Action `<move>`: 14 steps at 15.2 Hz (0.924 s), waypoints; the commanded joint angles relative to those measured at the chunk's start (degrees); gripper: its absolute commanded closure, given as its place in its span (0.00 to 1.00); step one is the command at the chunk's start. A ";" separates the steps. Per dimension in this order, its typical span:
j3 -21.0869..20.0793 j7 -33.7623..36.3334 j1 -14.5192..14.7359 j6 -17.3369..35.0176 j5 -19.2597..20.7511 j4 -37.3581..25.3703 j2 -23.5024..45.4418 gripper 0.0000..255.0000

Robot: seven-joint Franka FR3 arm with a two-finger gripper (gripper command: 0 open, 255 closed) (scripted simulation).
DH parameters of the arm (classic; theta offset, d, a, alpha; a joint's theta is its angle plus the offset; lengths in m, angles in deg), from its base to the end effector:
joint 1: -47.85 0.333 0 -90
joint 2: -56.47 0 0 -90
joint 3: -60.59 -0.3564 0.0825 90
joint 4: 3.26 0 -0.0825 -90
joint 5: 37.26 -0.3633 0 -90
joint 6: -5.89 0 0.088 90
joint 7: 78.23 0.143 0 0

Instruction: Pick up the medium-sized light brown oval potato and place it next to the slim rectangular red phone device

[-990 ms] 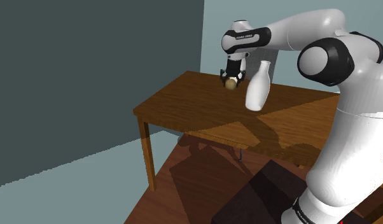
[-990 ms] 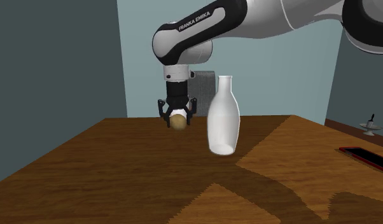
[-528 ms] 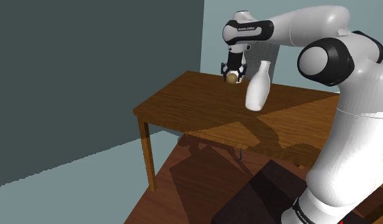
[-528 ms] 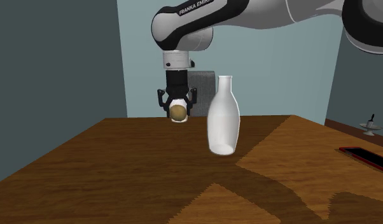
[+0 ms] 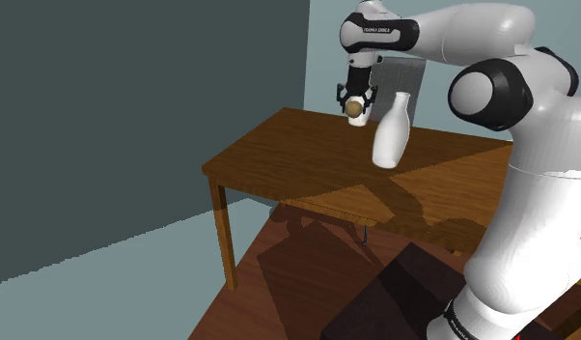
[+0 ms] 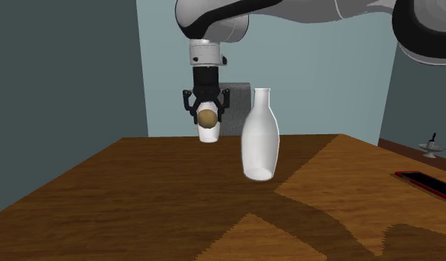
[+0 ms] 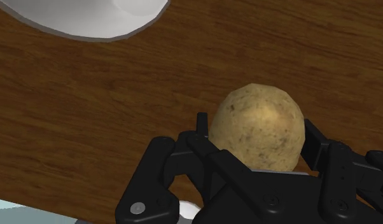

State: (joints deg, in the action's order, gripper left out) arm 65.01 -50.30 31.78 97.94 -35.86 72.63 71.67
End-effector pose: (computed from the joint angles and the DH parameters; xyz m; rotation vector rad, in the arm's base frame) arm 0.5895 -0.2166 0.5899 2.8278 -1.2655 0.0316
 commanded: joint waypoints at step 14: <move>3.74 -6.87 -3.77 5.89 3.18 35.83 -30.41 1.00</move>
State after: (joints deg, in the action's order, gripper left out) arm 68.26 -56.33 28.43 104.04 -32.99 106.70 43.27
